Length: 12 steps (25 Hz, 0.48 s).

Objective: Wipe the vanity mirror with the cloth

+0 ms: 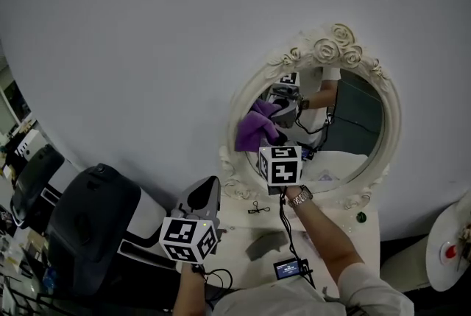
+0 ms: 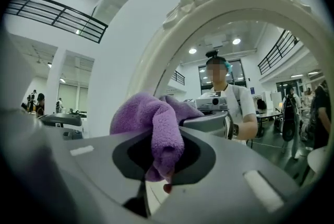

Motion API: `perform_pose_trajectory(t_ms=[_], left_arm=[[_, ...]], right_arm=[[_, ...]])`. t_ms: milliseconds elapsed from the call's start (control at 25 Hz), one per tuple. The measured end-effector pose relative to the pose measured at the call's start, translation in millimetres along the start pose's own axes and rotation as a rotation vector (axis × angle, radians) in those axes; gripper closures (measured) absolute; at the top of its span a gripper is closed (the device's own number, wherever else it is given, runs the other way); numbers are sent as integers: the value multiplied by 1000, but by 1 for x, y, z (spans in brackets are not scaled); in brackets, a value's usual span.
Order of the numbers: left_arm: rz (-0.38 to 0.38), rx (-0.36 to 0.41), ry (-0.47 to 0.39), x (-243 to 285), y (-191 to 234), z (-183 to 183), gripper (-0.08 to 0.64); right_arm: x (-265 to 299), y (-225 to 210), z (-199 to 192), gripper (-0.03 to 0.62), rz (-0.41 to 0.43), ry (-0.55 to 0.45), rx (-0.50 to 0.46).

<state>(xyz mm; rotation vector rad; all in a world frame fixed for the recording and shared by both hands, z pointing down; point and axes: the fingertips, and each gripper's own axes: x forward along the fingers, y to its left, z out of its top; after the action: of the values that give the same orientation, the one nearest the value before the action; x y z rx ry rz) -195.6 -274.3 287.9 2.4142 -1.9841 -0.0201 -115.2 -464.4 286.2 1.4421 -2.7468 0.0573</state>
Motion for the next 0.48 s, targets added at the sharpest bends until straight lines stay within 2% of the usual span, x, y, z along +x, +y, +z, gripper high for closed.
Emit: perform_pose_trajectory(t_ms=[240,480], left_arm=[[41,-4,11,-14,15,-5,557],[-35,3,30,6,-3,-10,557]], right_arm=[[14,5,-9,531,-22,21,11],[-2,-21,-9,531,-95,4,19]])
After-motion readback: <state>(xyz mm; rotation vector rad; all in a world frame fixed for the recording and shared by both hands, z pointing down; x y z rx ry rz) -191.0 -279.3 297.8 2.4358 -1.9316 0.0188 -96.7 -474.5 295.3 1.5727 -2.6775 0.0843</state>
